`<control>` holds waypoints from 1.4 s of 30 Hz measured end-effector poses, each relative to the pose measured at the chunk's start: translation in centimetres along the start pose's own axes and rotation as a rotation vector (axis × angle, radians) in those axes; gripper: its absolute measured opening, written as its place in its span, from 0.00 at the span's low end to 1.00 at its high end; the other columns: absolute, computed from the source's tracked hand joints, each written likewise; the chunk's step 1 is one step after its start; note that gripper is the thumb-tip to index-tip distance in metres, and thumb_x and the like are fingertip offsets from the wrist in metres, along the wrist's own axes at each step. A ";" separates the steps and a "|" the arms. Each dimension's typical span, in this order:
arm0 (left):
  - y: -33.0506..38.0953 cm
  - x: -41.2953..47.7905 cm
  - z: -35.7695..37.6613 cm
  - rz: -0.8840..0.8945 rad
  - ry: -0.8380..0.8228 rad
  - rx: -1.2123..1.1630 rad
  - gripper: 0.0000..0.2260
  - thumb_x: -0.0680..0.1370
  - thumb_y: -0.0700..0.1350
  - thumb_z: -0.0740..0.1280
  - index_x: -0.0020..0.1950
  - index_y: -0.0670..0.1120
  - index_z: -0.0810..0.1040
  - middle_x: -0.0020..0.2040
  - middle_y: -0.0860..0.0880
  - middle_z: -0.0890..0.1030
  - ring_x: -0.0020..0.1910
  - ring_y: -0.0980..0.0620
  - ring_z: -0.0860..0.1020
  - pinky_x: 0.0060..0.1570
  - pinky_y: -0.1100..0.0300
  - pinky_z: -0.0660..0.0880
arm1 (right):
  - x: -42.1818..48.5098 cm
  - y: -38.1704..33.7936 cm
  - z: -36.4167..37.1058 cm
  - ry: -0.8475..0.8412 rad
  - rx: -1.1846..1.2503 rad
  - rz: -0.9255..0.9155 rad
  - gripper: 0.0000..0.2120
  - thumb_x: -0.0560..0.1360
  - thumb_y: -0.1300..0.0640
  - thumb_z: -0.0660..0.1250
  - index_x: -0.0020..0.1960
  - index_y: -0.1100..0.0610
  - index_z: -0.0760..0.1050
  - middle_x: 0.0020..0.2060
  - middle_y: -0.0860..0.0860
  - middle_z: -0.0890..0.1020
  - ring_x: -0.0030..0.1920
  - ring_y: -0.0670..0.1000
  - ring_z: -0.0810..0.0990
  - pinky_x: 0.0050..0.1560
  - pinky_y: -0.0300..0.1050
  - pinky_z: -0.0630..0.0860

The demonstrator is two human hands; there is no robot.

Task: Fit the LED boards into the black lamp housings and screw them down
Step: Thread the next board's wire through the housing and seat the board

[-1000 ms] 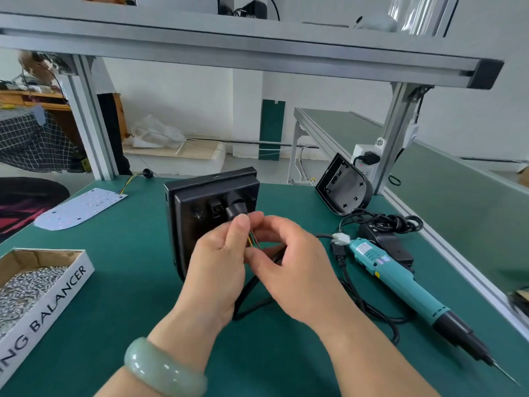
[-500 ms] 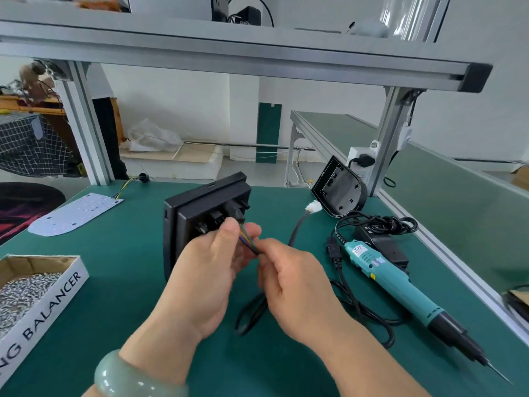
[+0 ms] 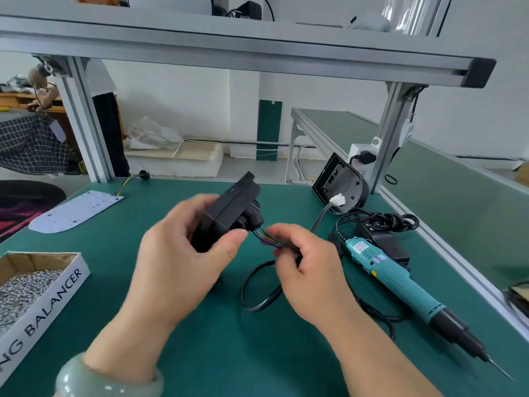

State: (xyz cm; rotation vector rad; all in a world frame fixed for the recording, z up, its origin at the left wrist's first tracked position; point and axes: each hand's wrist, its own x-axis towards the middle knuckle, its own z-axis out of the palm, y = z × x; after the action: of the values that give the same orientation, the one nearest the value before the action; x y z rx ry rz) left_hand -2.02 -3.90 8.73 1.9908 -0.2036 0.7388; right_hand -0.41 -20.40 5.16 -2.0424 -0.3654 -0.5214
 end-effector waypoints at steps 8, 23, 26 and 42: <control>0.9 -2.2 1.8 0.163 -0.067 -0.100 0.17 0.72 0.42 0.68 0.50 0.65 0.73 0.42 0.74 0.78 0.42 0.74 0.77 0.39 0.83 0.67 | 0.4 -1.3 0.1 -0.060 0.514 0.255 0.07 0.78 0.58 0.67 0.55 0.54 0.80 0.41 0.50 0.86 0.40 0.49 0.85 0.43 0.40 0.79; 0.1 -1.9 1.1 0.148 -0.155 -0.008 0.21 0.71 0.50 0.67 0.49 0.79 0.69 0.39 0.69 0.80 0.38 0.65 0.78 0.34 0.79 0.68 | 0.5 -1.3 -0.8 0.099 0.363 0.042 0.14 0.73 0.60 0.73 0.49 0.39 0.83 0.41 0.39 0.85 0.41 0.38 0.81 0.46 0.31 0.75; 0.0 -1.9 1.0 0.149 -0.170 -0.005 0.20 0.70 0.52 0.66 0.49 0.79 0.68 0.40 0.62 0.81 0.36 0.57 0.77 0.32 0.74 0.70 | 0.5 -1.2 -1.3 0.122 0.102 -0.093 0.13 0.73 0.53 0.71 0.58 0.49 0.82 0.38 0.46 0.84 0.40 0.43 0.79 0.41 0.33 0.73; 0.1 -2.4 1.9 0.102 -0.028 -0.053 0.14 0.71 0.49 0.67 0.52 0.66 0.70 0.43 0.66 0.79 0.39 0.65 0.78 0.35 0.79 0.68 | 0.6 -1.5 -1.1 0.046 0.311 0.144 0.06 0.72 0.60 0.74 0.44 0.50 0.80 0.35 0.42 0.85 0.33 0.37 0.79 0.35 0.27 0.71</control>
State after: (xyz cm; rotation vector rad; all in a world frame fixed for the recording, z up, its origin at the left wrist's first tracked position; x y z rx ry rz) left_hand -3.26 -5.94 6.77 1.9520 -0.3397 0.7628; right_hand -0.85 -20.54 7.05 -1.7381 -0.2521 -0.3962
